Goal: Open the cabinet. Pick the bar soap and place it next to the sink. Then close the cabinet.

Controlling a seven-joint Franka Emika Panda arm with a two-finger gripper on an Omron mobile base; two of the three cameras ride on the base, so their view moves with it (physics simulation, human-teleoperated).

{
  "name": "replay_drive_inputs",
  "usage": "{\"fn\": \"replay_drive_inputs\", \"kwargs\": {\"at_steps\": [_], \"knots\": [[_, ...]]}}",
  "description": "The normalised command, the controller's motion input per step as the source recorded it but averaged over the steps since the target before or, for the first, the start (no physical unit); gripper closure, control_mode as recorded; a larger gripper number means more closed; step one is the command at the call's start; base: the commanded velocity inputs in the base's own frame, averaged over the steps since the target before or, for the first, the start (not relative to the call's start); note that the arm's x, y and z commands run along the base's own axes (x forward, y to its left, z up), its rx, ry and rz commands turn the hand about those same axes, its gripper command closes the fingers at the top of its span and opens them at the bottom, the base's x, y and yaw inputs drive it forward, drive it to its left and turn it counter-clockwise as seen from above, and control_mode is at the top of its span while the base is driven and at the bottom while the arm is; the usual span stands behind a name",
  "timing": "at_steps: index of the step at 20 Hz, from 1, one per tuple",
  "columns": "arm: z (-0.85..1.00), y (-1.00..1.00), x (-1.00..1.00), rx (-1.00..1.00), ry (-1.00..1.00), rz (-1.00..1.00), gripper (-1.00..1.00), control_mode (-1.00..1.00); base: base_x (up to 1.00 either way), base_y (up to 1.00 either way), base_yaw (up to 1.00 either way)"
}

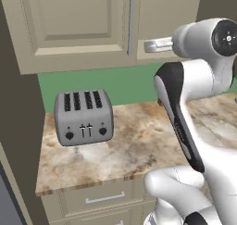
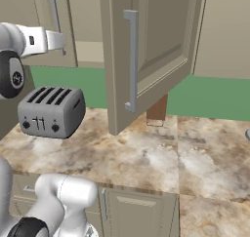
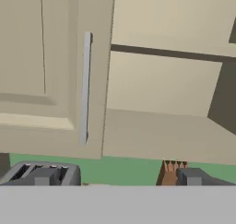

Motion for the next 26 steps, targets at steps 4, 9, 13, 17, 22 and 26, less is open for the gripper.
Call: {"fn": "replay_drive_inputs", "kwargs": {"at_steps": [4, 9, 13, 17, 22, 26], "knots": [[0.0, -0.27, -1.0, 0.0, 0.07, 0.0, -1.0, -1.0, 0.0, 0.0, 0.0], [0.0, -0.12, -0.77, 0.0, 0.01, -0.02, -1.0, -1.0, 0.0, 0.0, 0.0], [0.0, -0.14, -0.79, 0.0, 0.0, -0.09, -1.0, -1.0, 0.0, 0.0, 0.0], [0.0, -0.18, -0.99, 0.0, 0.0, -0.15, -1.0, -1.0, 0.0, 0.0, 0.0], [0.0, -0.24, -0.99, 0.01, 0.0, -0.15, -1.0, -1.0, 0.0, 0.0, 0.0], [0.0, -0.36, -0.95, 0.04, 0.0, -0.14, -1.0, -1.0, 0.0, 0.0, 0.0]]}}
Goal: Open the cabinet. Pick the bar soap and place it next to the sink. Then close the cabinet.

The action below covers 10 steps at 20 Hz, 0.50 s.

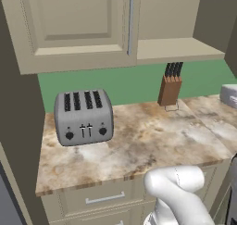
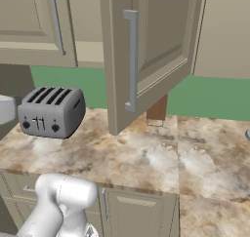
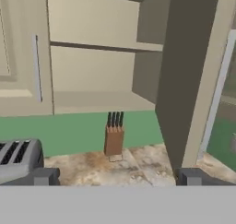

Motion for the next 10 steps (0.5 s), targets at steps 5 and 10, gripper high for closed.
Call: {"fn": "replay_drive_inputs", "kwargs": {"at_steps": [5, 10], "knots": [[0.0, -0.45, -0.85, 0.05, 0.0, -0.13, -1.0, -1.0, 0.0, 0.0, 0.0], [0.0, -0.75, -0.1, 0.02, 0.0, -0.06, -1.0, -1.0, 0.0, 0.0, 0.0]]}}
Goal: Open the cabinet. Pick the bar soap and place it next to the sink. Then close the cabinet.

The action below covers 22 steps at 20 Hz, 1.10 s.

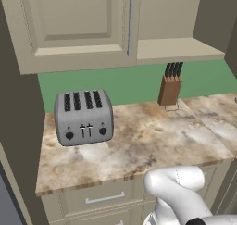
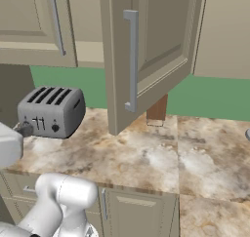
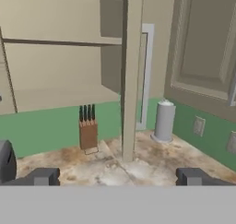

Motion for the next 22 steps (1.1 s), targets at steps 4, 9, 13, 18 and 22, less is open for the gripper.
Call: {"fn": "replay_drive_inputs", "kwargs": {"at_steps": [4, 9, 13, 18, 22], "knots": [[0.0, -0.83, 0.0, 0.09, -0.01, -0.01, -1.0, -1.0, 0.0, 0.0, 0.0], [0.0, -0.77, 0.0, 0.12, -0.04, 0.0, -1.0, -1.0, 0.0, 0.0, 0.0], [0.0, -0.35, 0.05, 0.12, -0.06, 0.0, -1.0, -1.0, 0.0, 0.0, 0.0], [-0.05, -0.06, 0.47, 0.19, -0.14, 0.0, -1.0, -1.0, 0.0, 0.0, 0.0], [-0.04, 0.0, 0.28, 0.26, -0.15, 0.08, -1.0, -1.0, 0.0, 0.0, 0.0]]}}
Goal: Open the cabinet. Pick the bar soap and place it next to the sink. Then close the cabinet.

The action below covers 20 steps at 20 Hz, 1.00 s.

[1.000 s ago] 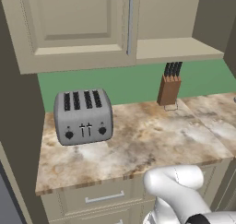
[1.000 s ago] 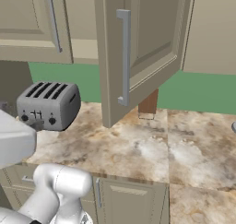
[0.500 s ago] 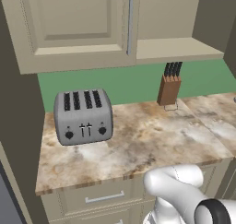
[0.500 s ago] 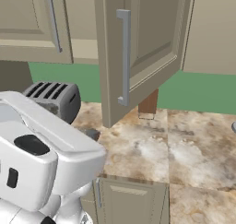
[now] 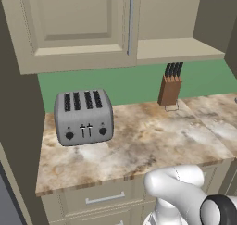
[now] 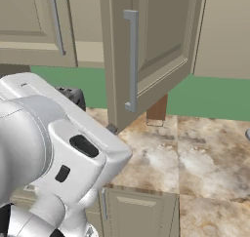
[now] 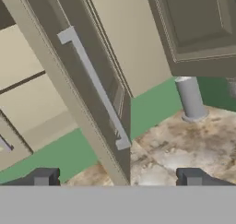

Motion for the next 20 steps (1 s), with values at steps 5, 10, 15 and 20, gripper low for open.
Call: {"fn": "replay_drive_inputs", "kwargs": {"at_steps": [5, 10, 15, 20], "knots": [[-0.27, 0.0, 0.34, 0.19, -0.13, 0.2, -1.0, -1.0, 0.0, 0.0, 0.0], [-0.22, 0.0, 0.64, 0.14, -0.17, 0.16, -1.0, -1.0, 0.0, 0.0, 0.0], [-0.2, 0.0, 0.9, 0.11, -0.21, 0.08, -1.0, -1.0, 0.0, 0.0, 0.0], [-0.17, -0.26, 0.72, 0.15, -0.24, 0.04, -1.0, -1.0, 0.0, 0.0, 0.0]]}}
